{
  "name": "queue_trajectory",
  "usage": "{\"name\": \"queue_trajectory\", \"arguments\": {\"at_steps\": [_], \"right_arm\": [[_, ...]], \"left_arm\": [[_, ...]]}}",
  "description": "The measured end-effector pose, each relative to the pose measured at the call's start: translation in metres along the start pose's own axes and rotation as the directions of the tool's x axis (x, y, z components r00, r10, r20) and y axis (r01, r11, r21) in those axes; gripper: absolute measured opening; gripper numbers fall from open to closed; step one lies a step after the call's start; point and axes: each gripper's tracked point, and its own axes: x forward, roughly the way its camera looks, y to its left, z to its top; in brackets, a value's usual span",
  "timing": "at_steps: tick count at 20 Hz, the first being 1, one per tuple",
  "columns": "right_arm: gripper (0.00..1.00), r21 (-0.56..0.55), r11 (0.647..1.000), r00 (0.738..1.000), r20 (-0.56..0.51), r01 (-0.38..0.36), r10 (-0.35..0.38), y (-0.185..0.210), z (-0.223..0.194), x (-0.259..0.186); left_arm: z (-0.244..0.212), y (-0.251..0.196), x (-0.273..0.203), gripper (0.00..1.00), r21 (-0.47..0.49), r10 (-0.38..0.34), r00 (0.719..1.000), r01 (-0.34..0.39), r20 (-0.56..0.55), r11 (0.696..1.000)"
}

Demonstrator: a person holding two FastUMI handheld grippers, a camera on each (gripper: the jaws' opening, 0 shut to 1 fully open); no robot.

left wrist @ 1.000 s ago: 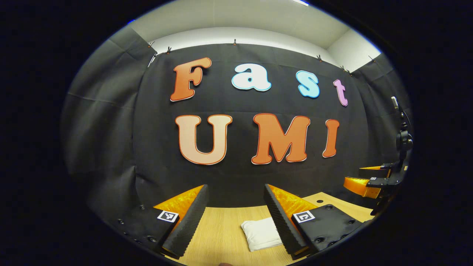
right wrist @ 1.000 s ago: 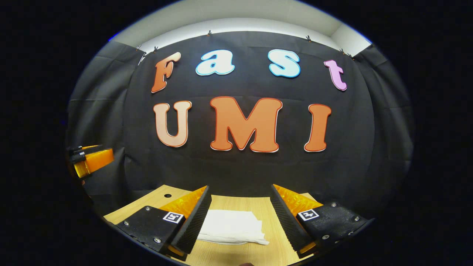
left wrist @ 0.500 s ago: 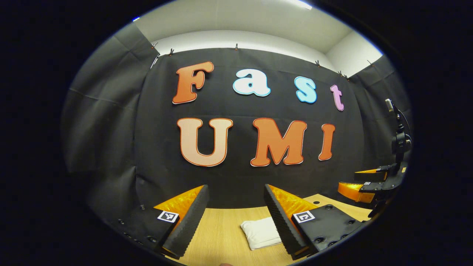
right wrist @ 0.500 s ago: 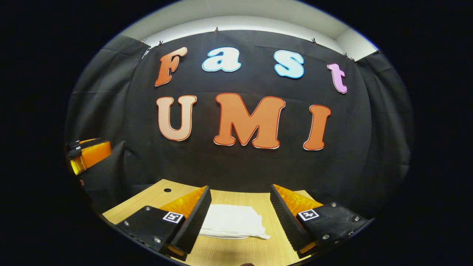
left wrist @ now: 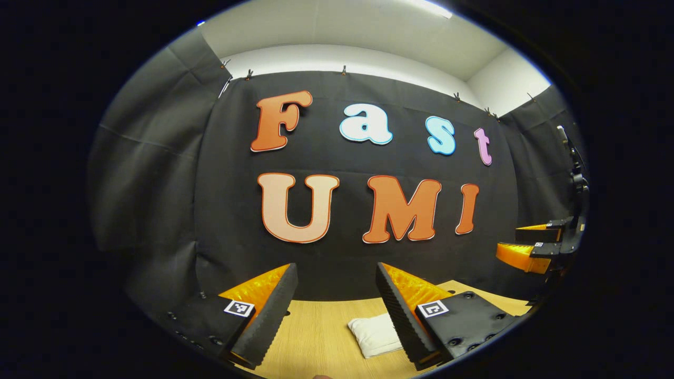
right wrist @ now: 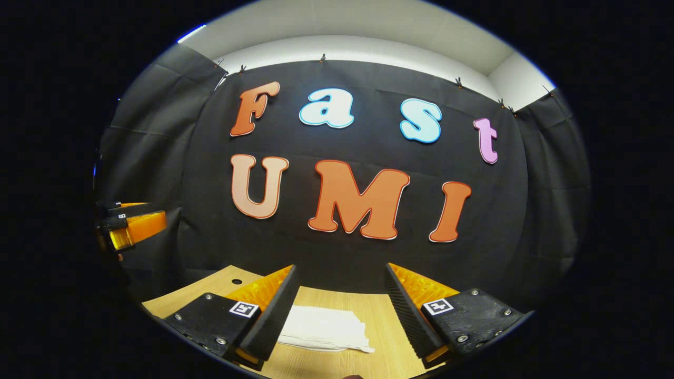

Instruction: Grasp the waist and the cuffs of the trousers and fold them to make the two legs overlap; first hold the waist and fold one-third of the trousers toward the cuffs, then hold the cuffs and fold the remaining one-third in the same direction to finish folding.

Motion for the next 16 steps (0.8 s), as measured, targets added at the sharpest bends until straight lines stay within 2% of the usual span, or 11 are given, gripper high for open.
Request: {"name": "queue_trajectory", "arguments": {"at_steps": [3,5,6,10,16], "right_arm": [[1.00,-0.037,0.999,1.000,-0.003,-0.010,0.010,-0.014,0.006,-0.007],[0.95,-0.066,0.998,1.000,-0.020,-0.011,0.009,-0.026,-0.001,-0.012],[0.98,-0.077,0.997,1.000,-0.021,-0.008,0.006,-0.031,-0.002,-0.013],[1.00,-0.105,0.994,1.000,0.001,-0.016,0.016,-0.041,-0.003,-0.019],[0.98,-0.069,0.997,0.999,-0.022,-0.033,0.032,-0.044,-0.013,-0.018]], "left_arm": [[0.001,0.000,0.000,0.95,0.001,0.017,1.000,-0.017,0.002,1.000],[0.001,-0.004,0.000,0.95,0.003,0.017,1.000,-0.017,0.001,1.000],[0.001,-0.004,0.000,0.95,0.006,0.026,1.000,-0.026,0.001,1.000],[0.000,-0.010,0.000,0.95,0.023,0.022,1.000,-0.022,0.004,0.999],[-0.003,-0.016,0.000,0.95,0.035,0.014,1.000,-0.014,-0.006,0.999]]}}
